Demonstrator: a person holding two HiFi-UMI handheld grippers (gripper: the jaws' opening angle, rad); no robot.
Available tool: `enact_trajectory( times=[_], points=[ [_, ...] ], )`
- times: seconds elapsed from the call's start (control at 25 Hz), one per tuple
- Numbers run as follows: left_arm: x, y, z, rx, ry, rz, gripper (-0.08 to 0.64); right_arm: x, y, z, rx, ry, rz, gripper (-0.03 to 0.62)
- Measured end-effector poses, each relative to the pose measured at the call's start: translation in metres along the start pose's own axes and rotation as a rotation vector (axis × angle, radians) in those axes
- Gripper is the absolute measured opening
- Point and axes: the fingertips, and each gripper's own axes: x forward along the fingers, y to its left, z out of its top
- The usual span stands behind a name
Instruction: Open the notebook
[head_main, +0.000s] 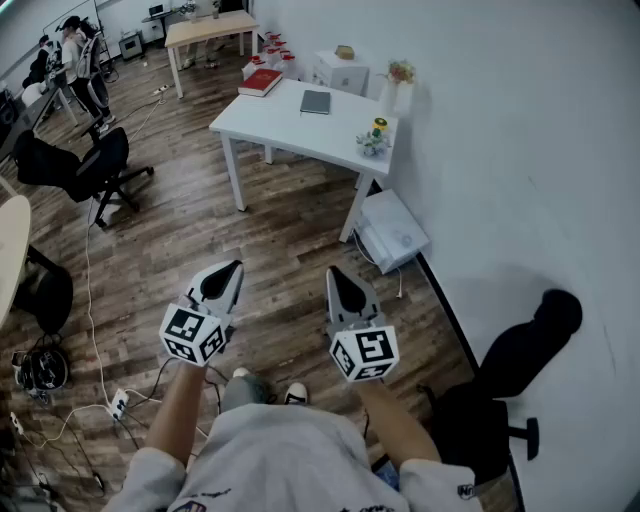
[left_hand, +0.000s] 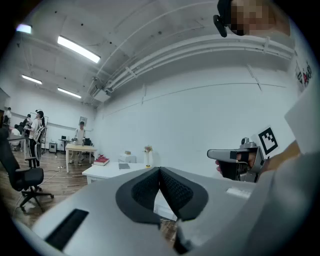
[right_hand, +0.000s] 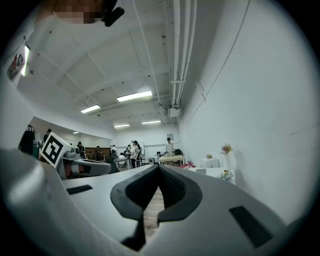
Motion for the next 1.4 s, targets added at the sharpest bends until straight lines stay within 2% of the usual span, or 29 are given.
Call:
enact_trajectory(
  times=[0.72,0.92,0.96,1.08,1.2,1.4],
  points=[
    [0.011,-0.008,-0.006,-0.010,-0.004,0.019,0.005,-0.004,-0.019,-0.007,0.025,0.014,0.001,-0.008],
    [0.011,-0.012,-0.002,-0.022,-0.033,0.011,0.006,-0.007,-0.022,-0.011,0.030,0.024,0.005,-0.008],
    [0.012,-0.014,-0.002,-0.026,-0.037,0.004,0.026,-0.008,-0.023,-0.013,0.031,0.026,0.007,-0.008],
    [0.013,-0.017,-0.003,-0.031,-0.045,0.005,0.190,-0.010,-0.024,-0.015,0.035,0.030,0.009,-0.008],
    [0.012,-0.021,-0.001,-0.042,-0.084,0.003,0.298,-0.013,-0.025,-0.015,0.036,0.026,0.009,-0.008],
    [0.015,-0.029,0.000,-0.022,-0.080,0.009,0.324,-0.019,-0.033,-0.013,0.044,0.031,0.010,-0.008]
  ],
)
